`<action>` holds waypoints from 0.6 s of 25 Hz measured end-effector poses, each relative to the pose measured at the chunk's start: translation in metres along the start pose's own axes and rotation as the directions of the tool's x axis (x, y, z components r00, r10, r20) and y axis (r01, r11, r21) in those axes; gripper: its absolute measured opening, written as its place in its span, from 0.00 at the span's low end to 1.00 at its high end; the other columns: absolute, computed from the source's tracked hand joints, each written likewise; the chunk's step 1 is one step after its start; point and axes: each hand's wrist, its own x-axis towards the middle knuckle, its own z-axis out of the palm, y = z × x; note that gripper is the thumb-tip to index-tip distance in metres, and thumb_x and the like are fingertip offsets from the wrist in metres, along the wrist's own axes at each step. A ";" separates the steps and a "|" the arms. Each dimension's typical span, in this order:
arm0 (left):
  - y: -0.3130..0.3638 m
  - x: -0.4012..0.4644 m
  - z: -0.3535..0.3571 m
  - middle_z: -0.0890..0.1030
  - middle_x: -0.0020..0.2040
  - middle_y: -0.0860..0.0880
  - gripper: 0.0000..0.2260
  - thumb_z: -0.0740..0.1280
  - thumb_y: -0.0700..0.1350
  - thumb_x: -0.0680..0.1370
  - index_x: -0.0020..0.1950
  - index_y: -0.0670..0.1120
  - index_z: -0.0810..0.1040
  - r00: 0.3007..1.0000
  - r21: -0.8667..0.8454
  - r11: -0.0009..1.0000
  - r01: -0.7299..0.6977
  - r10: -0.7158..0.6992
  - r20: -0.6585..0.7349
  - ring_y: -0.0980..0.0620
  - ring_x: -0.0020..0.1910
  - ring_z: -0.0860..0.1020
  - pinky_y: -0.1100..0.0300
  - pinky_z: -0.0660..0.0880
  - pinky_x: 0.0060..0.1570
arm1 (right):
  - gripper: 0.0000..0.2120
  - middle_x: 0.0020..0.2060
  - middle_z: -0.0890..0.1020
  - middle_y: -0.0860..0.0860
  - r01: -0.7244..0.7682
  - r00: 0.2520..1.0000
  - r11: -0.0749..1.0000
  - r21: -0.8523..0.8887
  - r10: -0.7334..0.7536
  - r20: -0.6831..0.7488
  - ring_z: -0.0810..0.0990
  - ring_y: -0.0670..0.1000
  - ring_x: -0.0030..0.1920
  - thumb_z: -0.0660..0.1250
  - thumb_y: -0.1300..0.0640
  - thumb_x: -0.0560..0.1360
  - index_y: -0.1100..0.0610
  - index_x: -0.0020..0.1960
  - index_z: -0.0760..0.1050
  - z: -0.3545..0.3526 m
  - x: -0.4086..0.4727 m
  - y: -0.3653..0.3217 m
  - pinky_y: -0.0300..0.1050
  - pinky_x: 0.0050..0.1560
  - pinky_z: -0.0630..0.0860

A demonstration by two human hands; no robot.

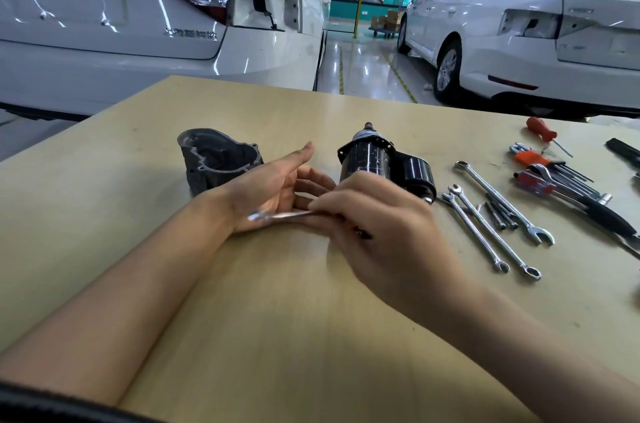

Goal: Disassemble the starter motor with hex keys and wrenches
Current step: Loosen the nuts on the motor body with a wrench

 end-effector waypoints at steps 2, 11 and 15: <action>-0.002 0.000 0.001 0.81 0.42 0.42 0.24 0.59 0.60 0.75 0.49 0.39 0.77 1.000 -0.025 0.999 -0.022 0.022 0.016 0.47 0.41 0.82 0.53 0.82 0.43 | 0.03 0.34 0.80 0.49 -0.256 0.949 0.924 0.284 0.297 -0.111 0.78 0.47 0.35 0.69 0.61 0.74 0.60 0.43 0.78 -0.011 -0.009 0.005 0.41 0.38 0.75; -0.002 0.000 0.002 0.82 0.45 0.40 0.25 0.60 0.59 0.74 0.53 0.37 0.75 0.999 0.004 1.000 -0.028 0.028 0.025 0.44 0.45 0.82 0.52 0.82 0.47 | 0.05 0.31 0.82 0.56 -0.501 0.448 0.174 0.848 0.890 0.082 0.81 0.53 0.31 0.64 0.67 0.76 0.62 0.42 0.75 -0.022 -0.023 0.023 0.43 0.35 0.78; -0.001 0.000 0.002 0.81 0.47 0.40 0.25 0.60 0.59 0.74 0.54 0.37 0.75 0.999 0.016 0.999 -0.032 0.031 0.028 0.43 0.46 0.82 0.50 0.81 0.50 | 0.06 0.32 0.82 0.58 -0.472 0.444 0.154 0.868 0.892 0.083 0.82 0.54 0.32 0.63 0.68 0.76 0.63 0.41 0.74 -0.023 -0.021 0.021 0.43 0.34 0.79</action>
